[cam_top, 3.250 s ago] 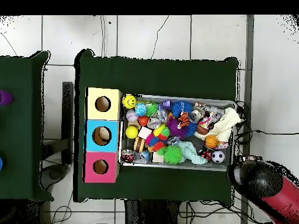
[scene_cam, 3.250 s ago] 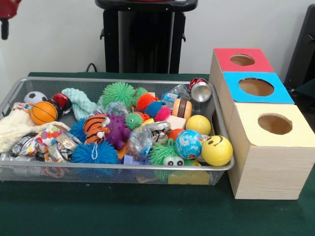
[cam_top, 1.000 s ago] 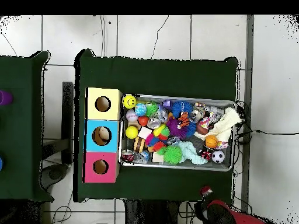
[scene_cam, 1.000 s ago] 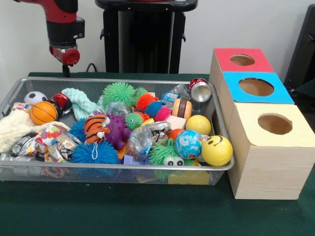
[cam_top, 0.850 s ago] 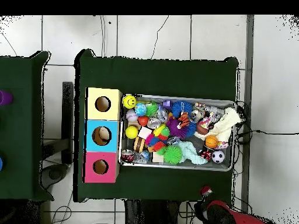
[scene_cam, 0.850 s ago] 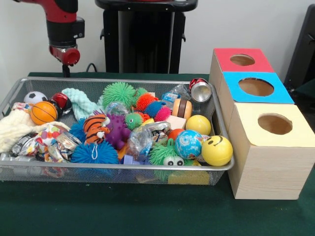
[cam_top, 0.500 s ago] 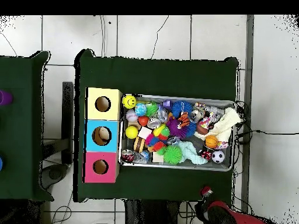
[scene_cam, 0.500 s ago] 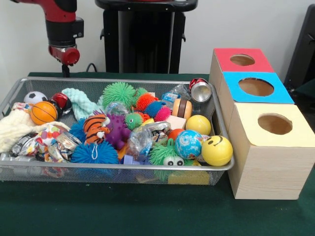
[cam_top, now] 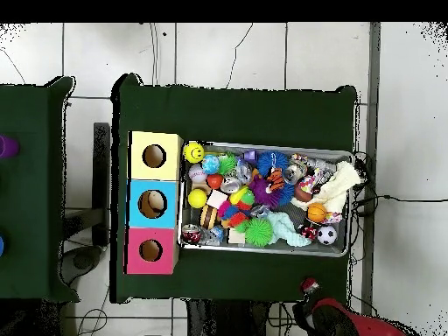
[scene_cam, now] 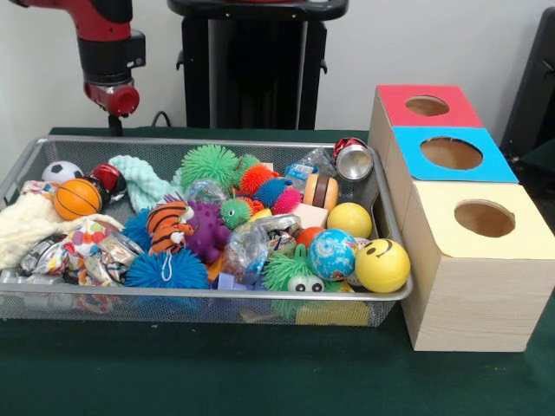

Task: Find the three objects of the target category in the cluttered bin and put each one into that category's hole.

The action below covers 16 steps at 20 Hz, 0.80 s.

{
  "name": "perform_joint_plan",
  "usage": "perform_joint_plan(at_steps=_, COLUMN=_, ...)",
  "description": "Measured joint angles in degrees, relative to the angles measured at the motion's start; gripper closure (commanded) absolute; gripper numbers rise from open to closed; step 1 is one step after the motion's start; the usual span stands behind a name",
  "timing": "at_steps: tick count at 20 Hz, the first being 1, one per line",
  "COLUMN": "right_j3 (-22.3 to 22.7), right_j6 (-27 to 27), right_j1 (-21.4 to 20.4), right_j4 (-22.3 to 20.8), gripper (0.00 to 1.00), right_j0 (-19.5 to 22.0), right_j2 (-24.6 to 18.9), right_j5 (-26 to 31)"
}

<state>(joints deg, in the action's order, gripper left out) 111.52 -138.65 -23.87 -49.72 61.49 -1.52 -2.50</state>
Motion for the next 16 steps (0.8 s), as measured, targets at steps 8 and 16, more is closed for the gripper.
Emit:
perform_joint_plan(at_steps=8, right_j3=-1.03, right_j6=0.0, right_j1=-0.72, right_j4=1.27, gripper=1.0, right_j0=-0.97, right_j2=-1.41, right_j5=6.17)
perform_joint_plan(at_steps=16, right_j3=-3.19, right_j6=0.0, right_j1=-1.04, right_j4=4.83, gripper=1.0, right_j0=-3.56, right_j2=-2.35, right_j5=14.43)
